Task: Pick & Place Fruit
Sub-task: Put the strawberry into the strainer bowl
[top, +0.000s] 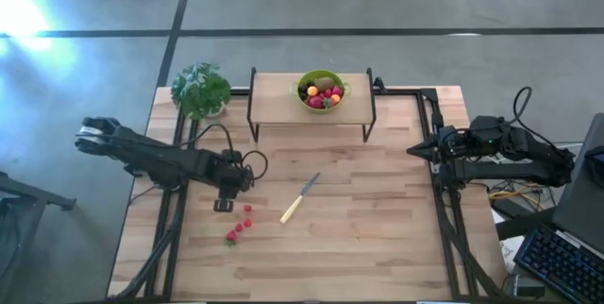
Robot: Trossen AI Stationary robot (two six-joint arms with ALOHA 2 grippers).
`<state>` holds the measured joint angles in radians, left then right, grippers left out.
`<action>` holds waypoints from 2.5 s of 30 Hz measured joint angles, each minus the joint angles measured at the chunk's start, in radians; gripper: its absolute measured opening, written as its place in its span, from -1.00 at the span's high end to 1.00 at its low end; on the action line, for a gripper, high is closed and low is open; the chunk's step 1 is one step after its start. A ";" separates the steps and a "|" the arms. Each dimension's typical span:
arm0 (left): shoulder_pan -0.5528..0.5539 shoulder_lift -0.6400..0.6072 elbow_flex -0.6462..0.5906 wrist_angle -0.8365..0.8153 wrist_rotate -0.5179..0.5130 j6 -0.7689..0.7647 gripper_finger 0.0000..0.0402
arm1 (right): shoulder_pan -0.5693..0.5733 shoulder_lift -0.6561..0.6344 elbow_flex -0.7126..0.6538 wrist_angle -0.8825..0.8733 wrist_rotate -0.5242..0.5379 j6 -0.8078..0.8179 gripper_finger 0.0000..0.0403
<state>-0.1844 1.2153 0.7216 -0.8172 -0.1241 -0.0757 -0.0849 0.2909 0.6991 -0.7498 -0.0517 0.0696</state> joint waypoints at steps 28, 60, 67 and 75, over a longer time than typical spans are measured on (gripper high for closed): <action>0.000 0.003 -0.107 0.171 -0.035 0.001 0.51 | 0.000 0.000 0.000 0.000 0.000 0.000 0.96; 0.001 0.004 -0.009 0.121 0.008 -0.049 0.99 | 0.000 0.000 0.000 0.000 0.000 0.000 0.96; 0.001 0.004 0.068 0.288 0.018 -0.042 0.99 | 0.000 0.000 0.000 0.000 0.000 0.000 0.96; 0.004 0.004 0.070 0.599 0.018 0.089 1.00 | 0.000 0.000 0.000 0.000 0.000 0.000 0.96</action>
<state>-0.1809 1.2190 0.7918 -0.2183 -0.1059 0.0132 -0.0845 0.2909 0.6991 -0.7498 -0.0517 0.0696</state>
